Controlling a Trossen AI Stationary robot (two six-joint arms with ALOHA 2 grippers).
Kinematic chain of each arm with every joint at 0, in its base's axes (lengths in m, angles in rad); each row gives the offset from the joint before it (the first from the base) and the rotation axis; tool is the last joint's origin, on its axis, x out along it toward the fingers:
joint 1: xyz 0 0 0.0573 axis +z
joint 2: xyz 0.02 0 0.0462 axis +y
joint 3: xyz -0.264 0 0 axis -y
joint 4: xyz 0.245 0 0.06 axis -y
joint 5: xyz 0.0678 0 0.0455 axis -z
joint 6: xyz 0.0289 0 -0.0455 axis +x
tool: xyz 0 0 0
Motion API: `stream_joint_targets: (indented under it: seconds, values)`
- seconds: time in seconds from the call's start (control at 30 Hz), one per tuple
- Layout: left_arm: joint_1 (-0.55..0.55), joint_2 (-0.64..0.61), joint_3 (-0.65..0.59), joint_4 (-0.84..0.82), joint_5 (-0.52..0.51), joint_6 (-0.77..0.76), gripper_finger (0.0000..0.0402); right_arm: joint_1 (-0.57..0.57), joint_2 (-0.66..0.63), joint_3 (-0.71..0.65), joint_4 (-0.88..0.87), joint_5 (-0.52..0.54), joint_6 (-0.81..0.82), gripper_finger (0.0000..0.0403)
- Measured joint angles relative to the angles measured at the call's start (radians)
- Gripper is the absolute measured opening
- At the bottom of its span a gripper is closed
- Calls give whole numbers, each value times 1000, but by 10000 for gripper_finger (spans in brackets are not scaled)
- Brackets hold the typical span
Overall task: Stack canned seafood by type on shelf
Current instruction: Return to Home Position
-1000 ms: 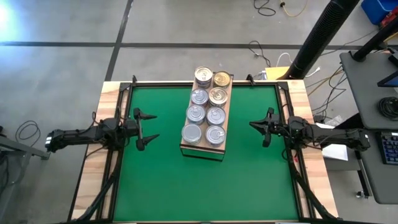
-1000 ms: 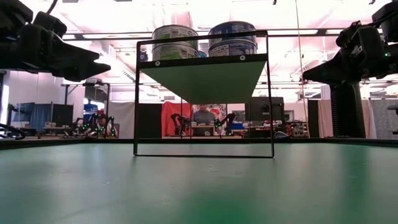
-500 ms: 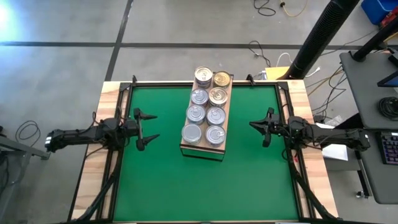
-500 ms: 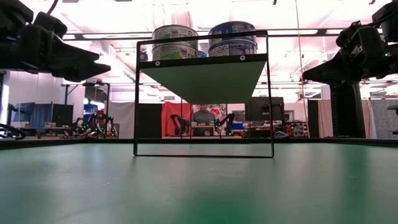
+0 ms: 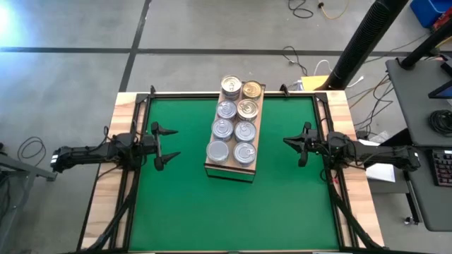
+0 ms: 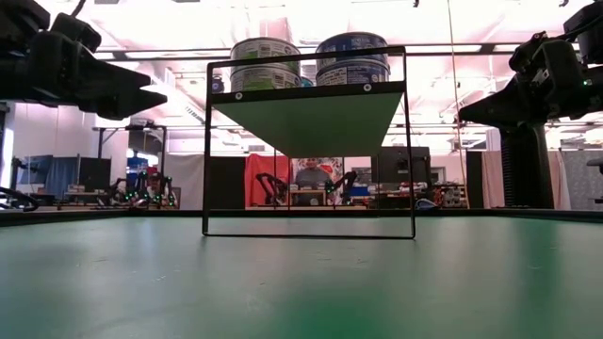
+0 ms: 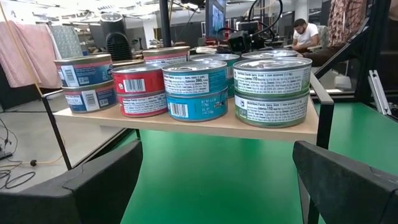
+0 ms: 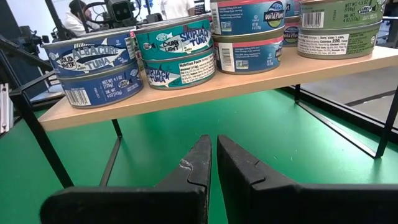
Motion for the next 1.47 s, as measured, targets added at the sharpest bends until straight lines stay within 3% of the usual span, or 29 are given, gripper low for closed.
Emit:
stream_joint_targets:
  seconds: [1.47]
  values:
    - [0, 16, 3, 1, 0, 0, 400, 0, 0, 0, 0, 0, 0, 18]
